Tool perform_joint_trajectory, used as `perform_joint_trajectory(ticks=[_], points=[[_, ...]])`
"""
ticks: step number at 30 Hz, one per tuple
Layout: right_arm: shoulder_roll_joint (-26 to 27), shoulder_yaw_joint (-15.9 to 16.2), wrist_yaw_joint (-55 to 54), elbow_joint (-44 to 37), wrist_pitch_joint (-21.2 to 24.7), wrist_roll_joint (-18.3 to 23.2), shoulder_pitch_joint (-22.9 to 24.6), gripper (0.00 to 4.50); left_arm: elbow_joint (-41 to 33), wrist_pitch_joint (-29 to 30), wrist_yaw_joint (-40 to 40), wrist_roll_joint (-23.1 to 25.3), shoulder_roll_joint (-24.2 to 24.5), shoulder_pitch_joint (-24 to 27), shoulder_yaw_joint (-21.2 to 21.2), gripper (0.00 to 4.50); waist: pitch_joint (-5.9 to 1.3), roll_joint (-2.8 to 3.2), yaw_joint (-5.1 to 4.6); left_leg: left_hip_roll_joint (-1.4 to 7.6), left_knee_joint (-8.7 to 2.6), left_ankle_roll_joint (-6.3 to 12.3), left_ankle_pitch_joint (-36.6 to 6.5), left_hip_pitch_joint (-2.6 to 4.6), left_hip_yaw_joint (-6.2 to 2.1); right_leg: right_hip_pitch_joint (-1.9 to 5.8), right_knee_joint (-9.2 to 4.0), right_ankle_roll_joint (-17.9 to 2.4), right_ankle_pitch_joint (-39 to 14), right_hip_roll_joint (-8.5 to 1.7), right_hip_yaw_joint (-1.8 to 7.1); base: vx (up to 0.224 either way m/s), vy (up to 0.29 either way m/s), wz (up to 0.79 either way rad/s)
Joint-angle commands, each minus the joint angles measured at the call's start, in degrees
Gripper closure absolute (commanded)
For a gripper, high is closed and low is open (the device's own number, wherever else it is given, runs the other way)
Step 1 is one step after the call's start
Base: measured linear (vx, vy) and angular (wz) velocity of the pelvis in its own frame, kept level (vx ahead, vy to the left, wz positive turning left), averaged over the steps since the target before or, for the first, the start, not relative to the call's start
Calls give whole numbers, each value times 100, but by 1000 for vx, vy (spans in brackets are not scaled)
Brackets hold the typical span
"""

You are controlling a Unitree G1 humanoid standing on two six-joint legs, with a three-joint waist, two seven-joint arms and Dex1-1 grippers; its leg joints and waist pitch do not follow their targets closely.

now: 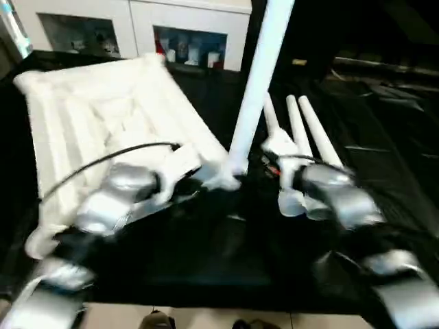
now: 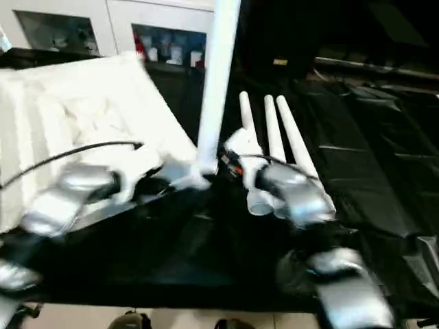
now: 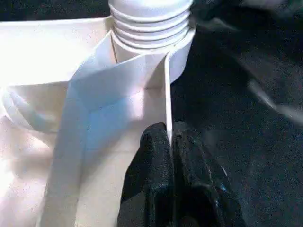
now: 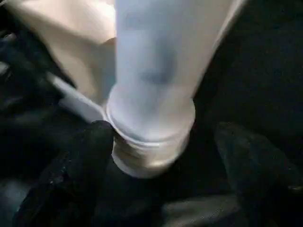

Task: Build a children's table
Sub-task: Rotate leg to tighten

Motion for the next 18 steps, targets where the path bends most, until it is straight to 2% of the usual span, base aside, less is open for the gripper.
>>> perform_joint_trajectory(ticks=[1, 3, 5, 9, 13, 18], points=[[-144, 104, 366, -282, 196, 109, 61, 80, -303, -79, -551, -191, 52, 60, -239, 450, -405, 102, -6, 235, -359, 299, -827, 104, -42, 321, -349, -1326, -494, -472, 318, 0, 0, 0], [-163, 123, 459, -355, 231, 142, 77, 80, -382, -66, -652, -251, 90, 77, -238, 450, -395, 96, 0, 247, -370, 236, -941, 108, -50, 318, -370, -1298, -741, -487, 319, 0, 0, 0], [-188, 177, 652, -473, 282, 192, 102, 80, -546, -21, -866, -342, 204, 115, -280, 450, -401, 97, 1, 246, -368, 201, -925, 113, -48, 306, -365, -1288, -763, -486, 322, 0, 0, 0], [-190, 249, 803, -569, 316, 200, 123, 80, -587, -40, -929, -343, 273, 146, -275, 450, -417, 91, 12, 242, -356, 231, -723, 103, -44, 316, -324, -1339, -448, -480, 323, 0, 0, 0], [-148, 291, 838, -575, 336, 149, 129, 80, -594, -47, -972, -319, 311, 168, -259, 450, -417, 67, 25, 236, -353, 239, -702, 101, -39, 320, -327, -1332, -461, -481, 321, 0, 0, 0], [-94, 280, 856, -572, 409, 194, 113, 129, -634, -22, -971, -336, 338, 185, -275, 450, -424, 72, 34, 236, -352, 213, -719, 101, -42, 320, -333, -1284, -584, -489, 323, 0, 0, 0]])
